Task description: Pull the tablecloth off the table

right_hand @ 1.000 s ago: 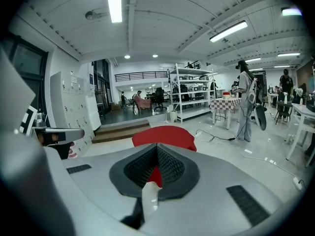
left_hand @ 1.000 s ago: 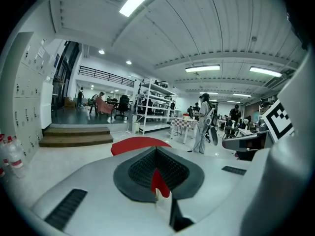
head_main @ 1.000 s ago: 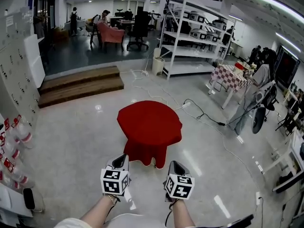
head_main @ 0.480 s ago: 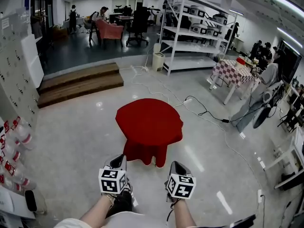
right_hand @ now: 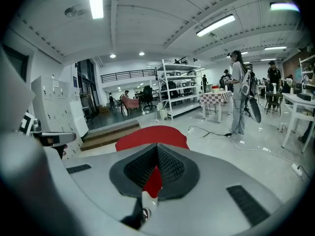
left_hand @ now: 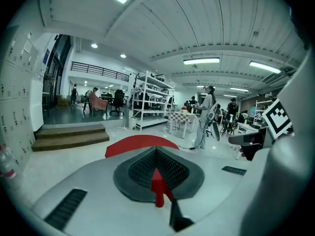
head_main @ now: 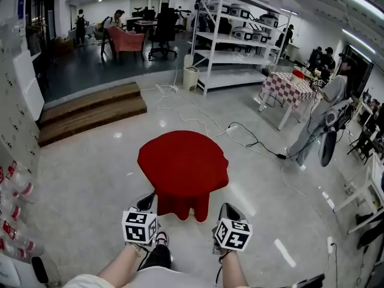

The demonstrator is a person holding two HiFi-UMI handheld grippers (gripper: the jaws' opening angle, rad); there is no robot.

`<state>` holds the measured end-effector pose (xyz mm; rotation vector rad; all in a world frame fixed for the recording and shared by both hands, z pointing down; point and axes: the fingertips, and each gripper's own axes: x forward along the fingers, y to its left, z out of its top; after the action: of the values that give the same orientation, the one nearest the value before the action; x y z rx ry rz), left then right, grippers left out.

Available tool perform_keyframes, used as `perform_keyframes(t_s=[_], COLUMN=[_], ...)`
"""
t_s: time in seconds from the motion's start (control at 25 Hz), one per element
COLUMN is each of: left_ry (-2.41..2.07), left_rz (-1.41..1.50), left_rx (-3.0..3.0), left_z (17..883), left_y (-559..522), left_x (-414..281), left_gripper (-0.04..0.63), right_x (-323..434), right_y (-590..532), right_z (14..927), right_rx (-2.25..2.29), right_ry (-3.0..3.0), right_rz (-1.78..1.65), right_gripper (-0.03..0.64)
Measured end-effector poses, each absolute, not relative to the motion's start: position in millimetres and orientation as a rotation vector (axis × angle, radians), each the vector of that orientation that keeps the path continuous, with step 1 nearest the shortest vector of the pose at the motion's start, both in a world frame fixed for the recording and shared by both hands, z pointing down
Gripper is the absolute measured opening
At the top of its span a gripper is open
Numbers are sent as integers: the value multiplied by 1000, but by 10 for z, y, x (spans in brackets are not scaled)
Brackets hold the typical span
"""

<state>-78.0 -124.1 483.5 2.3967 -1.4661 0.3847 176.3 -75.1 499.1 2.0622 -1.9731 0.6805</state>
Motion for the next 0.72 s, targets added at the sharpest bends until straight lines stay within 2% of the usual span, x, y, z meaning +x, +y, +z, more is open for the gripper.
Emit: perform_keyframes(t_s=[0.72], left_ry=[-1400], left_rz=[429], left_rx=[2317], left_z=[5235], left_y=[-2788], left_x=[-855], left_gripper=[17], right_x=[1863], right_y=[-2008], right_z=[5279], right_rx=[2055], right_ry=[-1837], right_rz=[753], right_gripper=[26])
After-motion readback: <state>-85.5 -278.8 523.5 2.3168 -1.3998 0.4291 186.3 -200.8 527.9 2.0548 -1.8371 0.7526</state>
